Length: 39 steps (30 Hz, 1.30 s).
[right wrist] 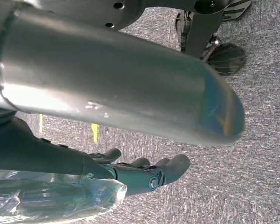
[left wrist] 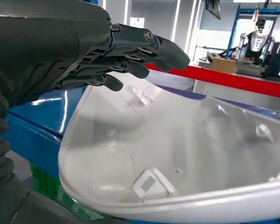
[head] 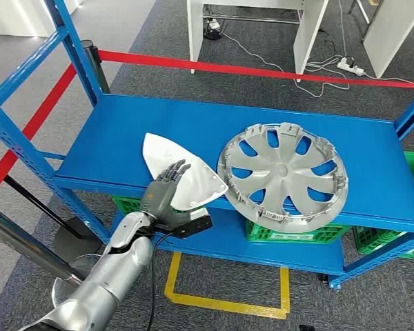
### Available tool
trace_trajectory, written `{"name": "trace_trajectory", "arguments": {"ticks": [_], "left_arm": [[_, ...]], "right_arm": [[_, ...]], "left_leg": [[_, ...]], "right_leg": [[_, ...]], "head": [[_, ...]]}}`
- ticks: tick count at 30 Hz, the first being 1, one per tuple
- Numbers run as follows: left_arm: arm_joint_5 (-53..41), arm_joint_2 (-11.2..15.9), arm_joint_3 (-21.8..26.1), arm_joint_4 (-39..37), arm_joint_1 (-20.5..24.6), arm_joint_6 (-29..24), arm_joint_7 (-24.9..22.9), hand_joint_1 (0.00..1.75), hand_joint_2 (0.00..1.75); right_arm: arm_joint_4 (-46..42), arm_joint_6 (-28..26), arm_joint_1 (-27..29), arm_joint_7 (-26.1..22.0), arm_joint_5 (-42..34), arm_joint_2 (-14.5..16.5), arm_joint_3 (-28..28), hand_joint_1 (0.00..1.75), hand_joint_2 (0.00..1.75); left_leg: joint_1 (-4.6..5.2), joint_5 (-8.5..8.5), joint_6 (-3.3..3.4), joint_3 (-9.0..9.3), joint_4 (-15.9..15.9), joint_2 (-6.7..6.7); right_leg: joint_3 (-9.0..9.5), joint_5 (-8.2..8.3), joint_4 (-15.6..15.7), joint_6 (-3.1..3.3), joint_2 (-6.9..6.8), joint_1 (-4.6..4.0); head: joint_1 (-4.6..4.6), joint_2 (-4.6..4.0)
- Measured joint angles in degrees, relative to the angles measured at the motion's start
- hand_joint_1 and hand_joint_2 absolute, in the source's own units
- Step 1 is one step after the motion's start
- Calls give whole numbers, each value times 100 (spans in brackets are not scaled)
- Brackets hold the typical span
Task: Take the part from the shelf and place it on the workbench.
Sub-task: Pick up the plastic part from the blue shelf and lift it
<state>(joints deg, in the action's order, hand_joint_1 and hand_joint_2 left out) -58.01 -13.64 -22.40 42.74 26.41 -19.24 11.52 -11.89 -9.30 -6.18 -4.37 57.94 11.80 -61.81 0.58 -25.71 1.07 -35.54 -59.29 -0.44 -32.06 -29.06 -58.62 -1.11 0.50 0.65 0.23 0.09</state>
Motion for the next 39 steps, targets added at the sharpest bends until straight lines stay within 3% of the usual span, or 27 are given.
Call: {"name": "trace_trajectory", "arguments": {"ticks": [2, 6, 7, 9, 12, 28, 35, 39], "left_arm": [[24, 1, 0, -57, 17, 11, -1, 28, 175], [83, 2, 2, -302, 90, -12, -7, 142, 175], [95, 3, 3, -358, 107, -23, -8, 156, 175], [113, 5, 7, -451, 139, -35, -14, 168, 175], [122, 19, 10, -572, 189, -45, -30, 175, 175], [-131, 7, 12, -717, 433, -555, -36, 175, 175], [-1281, -31, -257, -308, 422, -1398, -409, 175, 175], [-1811, -30, -523, 287, 413, -1543, -643, 175, 175]], "right_arm": [[0, -7, -3, 0, -2, 0, 0, 0, 0], [0, -26, -12, 0, -9, 0, 0, 0, 0], [0, -27, -13, -1, -11, 0, 0, 0, 0], [0, -27, -13, -5, -14, 0, 0, 0, 0], [0, -27, -14, -22, -13, 0, 0, 0, 0], [0, -33, -15, -33, -26, 0, 0, 0, 0], [0, -33, -1, -40, -43, 0, 0, 0, 0], [0, -32, 6, -50, -48, 0, 0, 0, 0]], "left_leg": [[0, 0, 0, 0, 0, 0], [0, 0, 0, 0, 0, 0], [0, 0, 0, 0, 0, 0], [0, 0, 0, 0, 0, 0], [0, 0, 0, 0, 0, 0], [0, 0, 0, 18, 0, 0], [0, 1, 2, 16, 0, 0], [1, -1, 4, 15, 0, 0]], "right_leg": [[0, 0, 0, 0, 0, 0], [0, 0, 0, 0, 0, 0], [0, 0, 0, 0, 0, 0], [0, 0, 0, 0, 0, 0], [1, 0, 0, 0, 0, 0], [16, 0, 0, 0, 1, 0], [15, 0, 0, 0, -1, 0], [15, 0, 0, -1, 1, 0]], "head": [[1, 0], [1, 0], [1, 0], [1, 0], [0, 0], [0, 0], [0, 0], [0, 0]]}}
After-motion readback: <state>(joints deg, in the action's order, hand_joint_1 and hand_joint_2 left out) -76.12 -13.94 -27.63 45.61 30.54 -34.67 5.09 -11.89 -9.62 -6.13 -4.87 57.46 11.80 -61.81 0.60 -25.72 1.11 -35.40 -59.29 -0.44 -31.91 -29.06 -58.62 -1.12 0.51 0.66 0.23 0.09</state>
